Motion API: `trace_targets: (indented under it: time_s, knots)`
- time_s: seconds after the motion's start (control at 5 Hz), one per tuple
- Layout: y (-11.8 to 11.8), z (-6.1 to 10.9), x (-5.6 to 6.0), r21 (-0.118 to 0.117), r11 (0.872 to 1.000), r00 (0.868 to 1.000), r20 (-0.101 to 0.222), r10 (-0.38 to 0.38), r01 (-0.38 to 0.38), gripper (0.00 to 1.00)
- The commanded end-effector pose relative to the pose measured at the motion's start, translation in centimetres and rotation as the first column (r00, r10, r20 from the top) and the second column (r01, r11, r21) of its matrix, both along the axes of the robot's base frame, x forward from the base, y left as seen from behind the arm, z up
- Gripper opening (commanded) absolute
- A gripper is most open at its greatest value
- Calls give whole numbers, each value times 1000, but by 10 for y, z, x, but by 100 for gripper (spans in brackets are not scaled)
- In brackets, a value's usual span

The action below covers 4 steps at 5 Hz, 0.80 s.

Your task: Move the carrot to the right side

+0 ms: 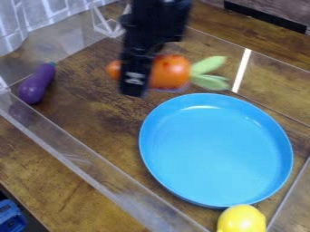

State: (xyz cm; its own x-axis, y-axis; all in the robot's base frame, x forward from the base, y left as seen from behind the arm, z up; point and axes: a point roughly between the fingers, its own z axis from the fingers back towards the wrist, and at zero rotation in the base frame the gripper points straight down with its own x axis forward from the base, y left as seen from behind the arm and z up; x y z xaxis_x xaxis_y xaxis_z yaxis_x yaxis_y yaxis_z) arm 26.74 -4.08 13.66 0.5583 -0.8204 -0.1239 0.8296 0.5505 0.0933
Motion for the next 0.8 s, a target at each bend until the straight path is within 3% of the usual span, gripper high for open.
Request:
trace_targets:
  time_s: [0.0, 0.2, 0.6]
  knots:
    - [-3, 16, 5, -17, 998, 994, 85, 63, -62, 0]
    - [6, 14, 4, -24, 992, 988, 83, 129, -127, 0]
    - [-11, 11, 6, -44, 995, 992, 86, 91, -88, 0]
